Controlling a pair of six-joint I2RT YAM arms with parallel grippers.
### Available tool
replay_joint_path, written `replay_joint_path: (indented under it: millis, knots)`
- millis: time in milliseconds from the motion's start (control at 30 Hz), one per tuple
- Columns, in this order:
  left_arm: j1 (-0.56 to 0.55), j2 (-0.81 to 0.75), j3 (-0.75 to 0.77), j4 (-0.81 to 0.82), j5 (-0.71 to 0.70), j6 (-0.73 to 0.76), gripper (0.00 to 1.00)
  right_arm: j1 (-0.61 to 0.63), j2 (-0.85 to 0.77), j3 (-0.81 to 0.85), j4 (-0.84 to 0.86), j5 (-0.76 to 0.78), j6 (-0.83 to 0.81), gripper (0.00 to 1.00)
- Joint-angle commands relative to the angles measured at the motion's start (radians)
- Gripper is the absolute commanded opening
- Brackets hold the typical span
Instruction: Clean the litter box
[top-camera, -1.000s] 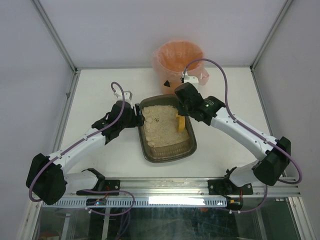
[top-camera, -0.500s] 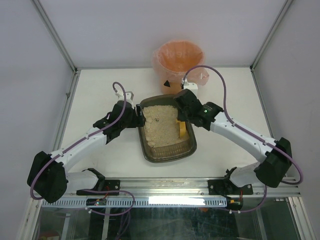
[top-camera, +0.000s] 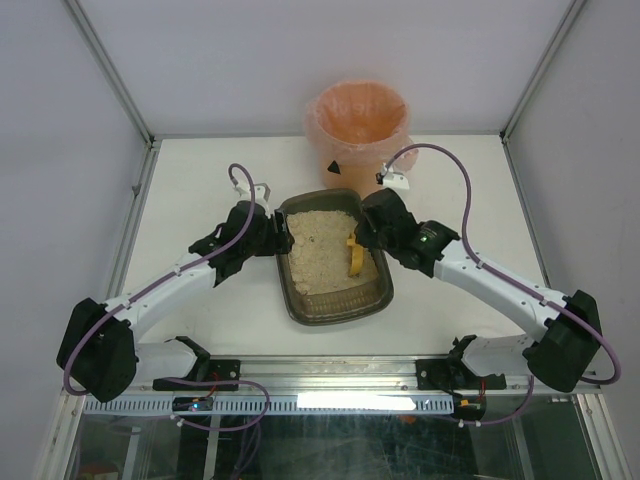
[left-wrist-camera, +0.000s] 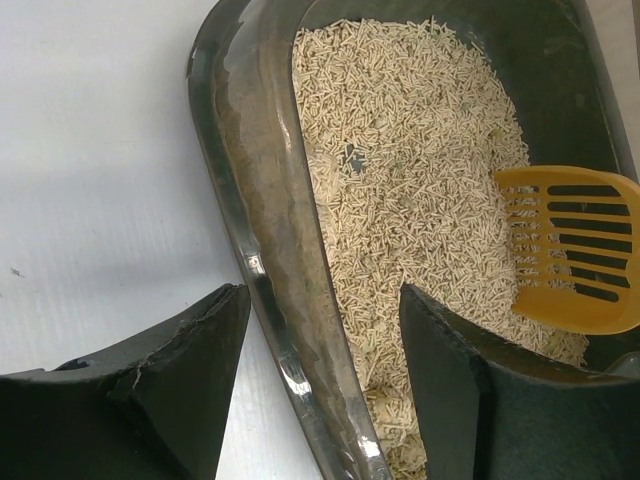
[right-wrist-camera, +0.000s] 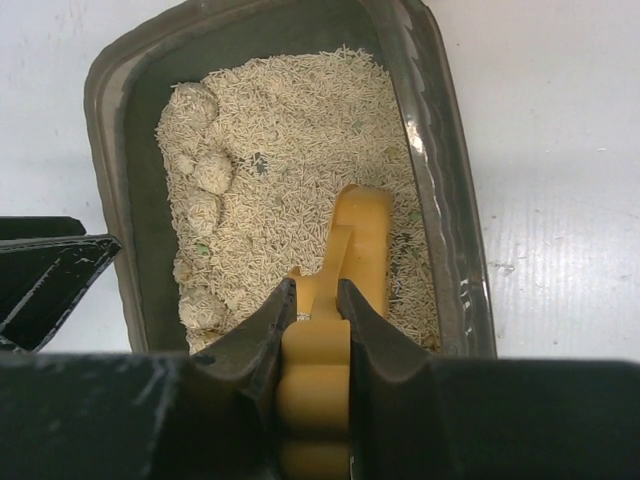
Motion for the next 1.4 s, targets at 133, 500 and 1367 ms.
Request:
replay_joint_path:
  millis: [133, 500, 1367]
  knots:
    - [0.007, 0.002, 0.010, 0.051, 0.019, -0.012, 0.63, -0.007, -0.007, -0.040, 0.139, -0.151, 0.124, 0.00]
    - [0.007, 0.046, 0.012, 0.055, 0.047, -0.005, 0.54, -0.066, -0.001, -0.306, 0.457, -0.206, 0.226, 0.00]
    - [0.004, 0.188, 0.052, 0.056, 0.082, 0.014, 0.32, -0.119, 0.464, -0.413, 1.145, -0.459, 0.324, 0.00]
